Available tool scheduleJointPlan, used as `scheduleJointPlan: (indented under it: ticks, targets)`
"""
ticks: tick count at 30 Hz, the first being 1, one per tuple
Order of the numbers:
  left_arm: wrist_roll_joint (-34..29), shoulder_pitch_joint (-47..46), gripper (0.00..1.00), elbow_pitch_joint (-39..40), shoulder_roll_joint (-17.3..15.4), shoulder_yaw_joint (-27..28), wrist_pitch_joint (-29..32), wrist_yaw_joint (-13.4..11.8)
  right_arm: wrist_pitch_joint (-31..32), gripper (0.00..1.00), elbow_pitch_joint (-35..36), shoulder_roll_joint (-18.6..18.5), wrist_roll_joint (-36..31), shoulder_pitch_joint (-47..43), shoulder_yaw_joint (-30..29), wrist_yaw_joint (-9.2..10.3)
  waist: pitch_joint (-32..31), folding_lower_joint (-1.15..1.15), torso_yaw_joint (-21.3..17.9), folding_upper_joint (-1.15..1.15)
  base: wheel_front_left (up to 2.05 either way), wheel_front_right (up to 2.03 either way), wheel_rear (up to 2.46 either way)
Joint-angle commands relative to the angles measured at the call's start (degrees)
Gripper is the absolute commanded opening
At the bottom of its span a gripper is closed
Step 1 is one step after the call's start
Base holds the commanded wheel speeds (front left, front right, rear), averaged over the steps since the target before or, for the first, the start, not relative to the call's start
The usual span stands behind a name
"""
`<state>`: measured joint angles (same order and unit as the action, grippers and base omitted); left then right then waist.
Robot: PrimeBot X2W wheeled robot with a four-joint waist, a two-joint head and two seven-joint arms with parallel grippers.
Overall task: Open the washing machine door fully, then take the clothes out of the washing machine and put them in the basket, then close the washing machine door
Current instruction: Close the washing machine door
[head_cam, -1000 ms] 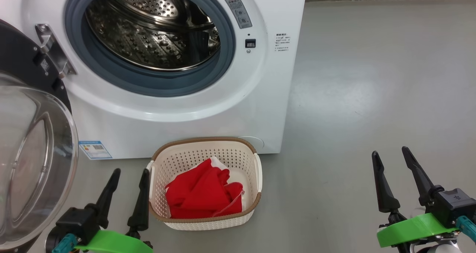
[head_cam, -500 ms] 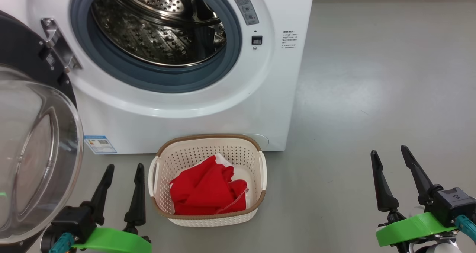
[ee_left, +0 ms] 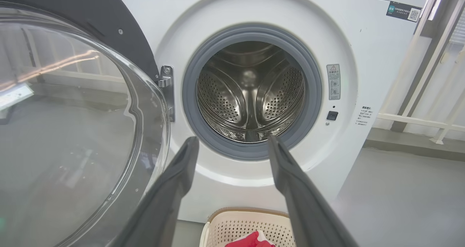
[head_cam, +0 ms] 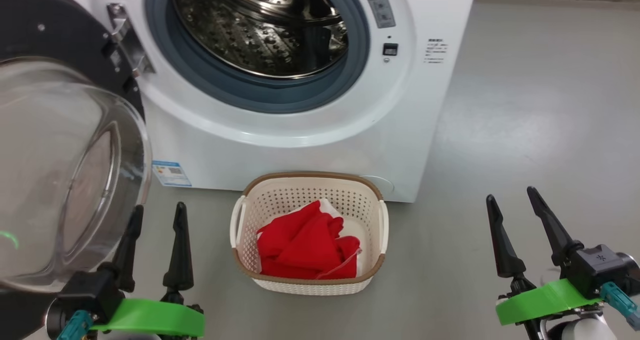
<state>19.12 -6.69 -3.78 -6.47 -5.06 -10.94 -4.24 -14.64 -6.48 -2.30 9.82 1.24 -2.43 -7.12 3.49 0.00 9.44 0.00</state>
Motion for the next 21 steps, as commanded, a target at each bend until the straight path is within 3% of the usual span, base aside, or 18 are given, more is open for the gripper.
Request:
scheduleJointPlan:
  ticks: [1, 21]
  targets:
    - [-0.53, 0.21, 1.0, 2.42, -0.87, 2.17, 0.24, -0.68, -0.36, 1.0, 1.71, -0.58, -1.14, 2.92, 2.0, -0.36, 0.45, 0.0, 2.31, 0.0, 0.0, 0.0, 0.0]
    - [-1.64, 1.97, 1.0, 6.29, -0.73, 2.47, 0.63, -4.68, -0.36, 1.0, 1.86, -1.3, -1.63, 4.67, 4.36, -0.36, 0.3, 0.0, 13.19, 0.0, 0.0, 0.0, 0.0]
